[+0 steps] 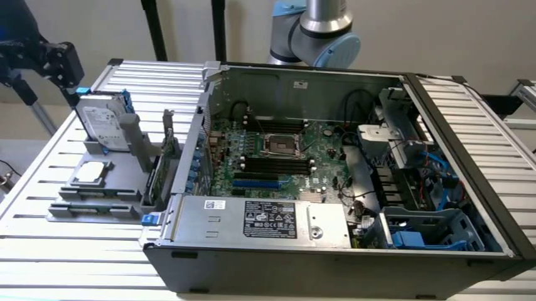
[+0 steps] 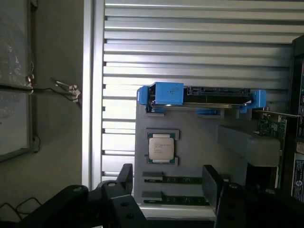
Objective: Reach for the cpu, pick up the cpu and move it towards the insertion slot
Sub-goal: 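Pick up the cpu and move it towards the insertion slot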
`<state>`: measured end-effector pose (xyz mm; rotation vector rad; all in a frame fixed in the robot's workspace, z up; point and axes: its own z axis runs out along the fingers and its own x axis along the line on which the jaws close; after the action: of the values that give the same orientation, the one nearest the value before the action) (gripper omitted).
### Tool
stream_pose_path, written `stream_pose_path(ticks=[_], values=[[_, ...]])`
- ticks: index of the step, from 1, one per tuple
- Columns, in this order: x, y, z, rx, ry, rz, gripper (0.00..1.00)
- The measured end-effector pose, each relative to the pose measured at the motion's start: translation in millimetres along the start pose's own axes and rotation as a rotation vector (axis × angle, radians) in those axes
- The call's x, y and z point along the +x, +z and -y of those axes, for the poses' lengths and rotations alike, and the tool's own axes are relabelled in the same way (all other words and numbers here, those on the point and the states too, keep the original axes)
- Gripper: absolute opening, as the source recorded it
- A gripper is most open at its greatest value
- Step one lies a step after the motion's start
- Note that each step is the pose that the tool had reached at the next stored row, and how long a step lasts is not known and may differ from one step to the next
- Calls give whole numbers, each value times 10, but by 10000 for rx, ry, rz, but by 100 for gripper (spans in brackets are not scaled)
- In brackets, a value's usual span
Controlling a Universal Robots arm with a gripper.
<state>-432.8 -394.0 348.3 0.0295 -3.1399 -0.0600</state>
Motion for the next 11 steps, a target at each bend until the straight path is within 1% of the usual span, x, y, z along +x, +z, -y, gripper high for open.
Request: stream_pose_path(ticks=[1, 5, 11], values=[[0, 0, 0, 1, 0, -1, 77], [1, 17, 2, -1, 5, 2, 77], [0, 123, 17, 0, 98, 4, 77]])
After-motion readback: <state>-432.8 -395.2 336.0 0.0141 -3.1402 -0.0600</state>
